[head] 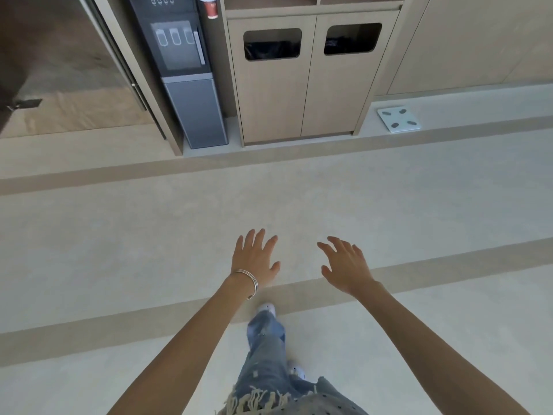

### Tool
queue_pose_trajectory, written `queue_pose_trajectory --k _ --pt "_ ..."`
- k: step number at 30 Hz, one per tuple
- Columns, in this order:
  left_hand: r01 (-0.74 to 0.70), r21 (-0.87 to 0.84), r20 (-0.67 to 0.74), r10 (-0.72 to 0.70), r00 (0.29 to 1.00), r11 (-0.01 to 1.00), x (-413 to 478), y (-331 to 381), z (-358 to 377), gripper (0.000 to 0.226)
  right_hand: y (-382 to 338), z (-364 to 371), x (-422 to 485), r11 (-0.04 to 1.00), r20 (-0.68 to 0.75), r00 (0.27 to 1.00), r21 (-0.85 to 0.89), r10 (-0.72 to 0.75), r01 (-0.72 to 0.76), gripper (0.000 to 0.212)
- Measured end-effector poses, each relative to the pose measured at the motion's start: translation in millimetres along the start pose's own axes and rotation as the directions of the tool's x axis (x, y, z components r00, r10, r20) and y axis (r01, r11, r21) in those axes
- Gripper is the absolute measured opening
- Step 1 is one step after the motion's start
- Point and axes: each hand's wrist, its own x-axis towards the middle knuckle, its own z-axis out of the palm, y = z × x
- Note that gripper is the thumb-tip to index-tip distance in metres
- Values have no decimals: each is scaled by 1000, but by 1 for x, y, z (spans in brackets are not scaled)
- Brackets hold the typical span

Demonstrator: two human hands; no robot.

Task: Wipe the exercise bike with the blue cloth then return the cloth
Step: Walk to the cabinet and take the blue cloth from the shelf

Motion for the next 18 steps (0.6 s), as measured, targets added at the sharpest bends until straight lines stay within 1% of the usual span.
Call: queue_pose_trajectory --k 6,13,18 --pt "-45 27 -11 45 999 999 98 -14 -35 62 15 -38 96 1000 -40 999 -12 5 -5 57" --pt "-114 65 -36 117 993 991 211 -43 -93 62 24 -92 196 998 -68 996 -23 50 -51 56" --pt "-108 44 -74 112 991 993 272 -59 -129 63 31 -118 251 998 -74 996 -13 52 -53 56"
